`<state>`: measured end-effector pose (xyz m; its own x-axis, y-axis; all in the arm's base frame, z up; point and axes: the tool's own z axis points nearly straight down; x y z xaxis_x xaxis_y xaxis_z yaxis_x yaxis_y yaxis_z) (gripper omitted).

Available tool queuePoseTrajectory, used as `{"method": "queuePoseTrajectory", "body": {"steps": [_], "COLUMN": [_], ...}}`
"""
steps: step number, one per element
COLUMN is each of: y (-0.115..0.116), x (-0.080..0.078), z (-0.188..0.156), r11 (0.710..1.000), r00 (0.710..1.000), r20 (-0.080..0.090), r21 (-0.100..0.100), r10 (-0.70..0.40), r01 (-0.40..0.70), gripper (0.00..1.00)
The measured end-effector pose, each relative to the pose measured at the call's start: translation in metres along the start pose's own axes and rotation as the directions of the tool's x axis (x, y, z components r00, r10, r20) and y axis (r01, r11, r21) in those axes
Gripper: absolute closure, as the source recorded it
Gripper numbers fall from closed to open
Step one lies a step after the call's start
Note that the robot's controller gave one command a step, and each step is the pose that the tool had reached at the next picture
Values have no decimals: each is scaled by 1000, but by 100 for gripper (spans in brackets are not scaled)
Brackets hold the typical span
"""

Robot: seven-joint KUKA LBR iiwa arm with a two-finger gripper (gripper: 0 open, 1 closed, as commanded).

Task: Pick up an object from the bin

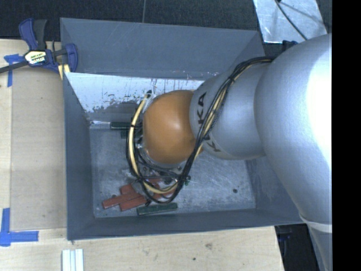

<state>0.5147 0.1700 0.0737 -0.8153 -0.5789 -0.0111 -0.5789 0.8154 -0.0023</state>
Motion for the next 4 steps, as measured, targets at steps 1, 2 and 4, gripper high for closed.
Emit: {"method": "queuePoseTrajectory", "body": {"steps": [1, 2, 4], "y": [10, 10, -7], "x": [-4, -3, -17], "z": [-118, -118, 1], "r11": [1000, 1000, 1000], "r00": [1000, 1000, 1000], "r20": [-7, -8, -7], "r21": [-2, -2, -2], "r10": [-14, -13, -3], "r01": [14, 13, 3], "gripper": [100, 0, 100]}}
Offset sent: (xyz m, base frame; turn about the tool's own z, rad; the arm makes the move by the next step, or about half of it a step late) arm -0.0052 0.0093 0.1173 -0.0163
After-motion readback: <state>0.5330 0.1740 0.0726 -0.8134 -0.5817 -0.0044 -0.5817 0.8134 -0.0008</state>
